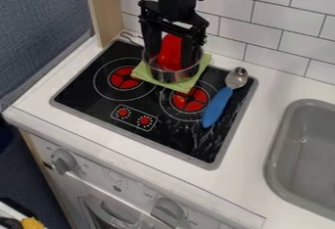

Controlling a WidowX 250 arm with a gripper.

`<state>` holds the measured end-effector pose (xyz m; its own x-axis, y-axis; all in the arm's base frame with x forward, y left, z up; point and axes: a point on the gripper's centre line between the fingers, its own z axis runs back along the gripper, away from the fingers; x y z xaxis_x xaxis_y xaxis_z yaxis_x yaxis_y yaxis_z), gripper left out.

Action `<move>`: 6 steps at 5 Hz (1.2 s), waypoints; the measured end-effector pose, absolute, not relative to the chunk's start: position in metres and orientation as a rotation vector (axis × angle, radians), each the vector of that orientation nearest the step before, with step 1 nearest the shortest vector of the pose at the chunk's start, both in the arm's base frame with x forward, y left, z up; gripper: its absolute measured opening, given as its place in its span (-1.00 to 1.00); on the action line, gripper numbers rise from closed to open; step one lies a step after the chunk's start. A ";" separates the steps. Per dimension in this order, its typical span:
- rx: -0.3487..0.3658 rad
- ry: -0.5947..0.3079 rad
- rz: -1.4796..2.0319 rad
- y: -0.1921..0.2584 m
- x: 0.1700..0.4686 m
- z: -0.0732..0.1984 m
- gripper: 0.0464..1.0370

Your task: Moved the spoon to the left burner

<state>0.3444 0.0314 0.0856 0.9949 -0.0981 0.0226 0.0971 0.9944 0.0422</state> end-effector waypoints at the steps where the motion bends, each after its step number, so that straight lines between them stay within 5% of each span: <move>1: 0.038 0.000 -0.095 0.031 0.344 0.077 0.93; 3: 0.080 -0.023 -0.284 -0.030 0.352 0.070 0.93; 6: -0.022 -0.006 -0.194 -0.049 0.362 0.011 0.93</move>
